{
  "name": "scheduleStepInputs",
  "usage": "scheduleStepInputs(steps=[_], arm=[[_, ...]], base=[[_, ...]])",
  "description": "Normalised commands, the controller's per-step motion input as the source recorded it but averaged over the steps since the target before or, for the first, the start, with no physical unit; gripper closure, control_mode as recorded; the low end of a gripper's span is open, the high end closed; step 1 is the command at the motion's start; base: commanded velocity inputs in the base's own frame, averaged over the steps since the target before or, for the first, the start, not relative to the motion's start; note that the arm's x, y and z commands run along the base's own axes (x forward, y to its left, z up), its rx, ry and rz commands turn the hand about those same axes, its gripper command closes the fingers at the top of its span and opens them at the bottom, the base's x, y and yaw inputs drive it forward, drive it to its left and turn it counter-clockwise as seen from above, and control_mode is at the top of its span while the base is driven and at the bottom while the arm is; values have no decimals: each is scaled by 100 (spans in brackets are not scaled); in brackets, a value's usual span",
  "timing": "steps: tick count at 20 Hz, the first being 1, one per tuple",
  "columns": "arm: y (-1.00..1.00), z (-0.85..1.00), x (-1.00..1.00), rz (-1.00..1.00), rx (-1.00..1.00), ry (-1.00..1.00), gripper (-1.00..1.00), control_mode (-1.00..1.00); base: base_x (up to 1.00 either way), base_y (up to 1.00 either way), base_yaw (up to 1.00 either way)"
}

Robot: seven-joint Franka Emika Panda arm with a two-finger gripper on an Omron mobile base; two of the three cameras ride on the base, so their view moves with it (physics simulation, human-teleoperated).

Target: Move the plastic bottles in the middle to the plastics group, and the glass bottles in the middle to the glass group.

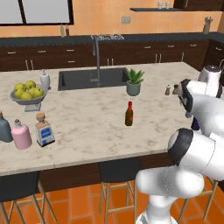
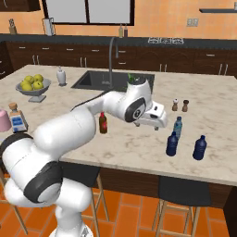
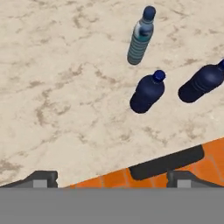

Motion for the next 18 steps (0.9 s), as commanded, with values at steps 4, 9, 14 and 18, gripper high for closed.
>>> scheduleStepInputs(steps=[4,9,14,18], arm=[[100,2,-51,42,-14,20,-100,-100],[82,-15,-22,27,8,-6,-100,-100],[63,14,7,6,12,-18,-100,-100],[75,27,22,0,5,-1,-100,-100]], base=[[0,0,0],[0,0,0],[0,0,0],[0,0,0]])
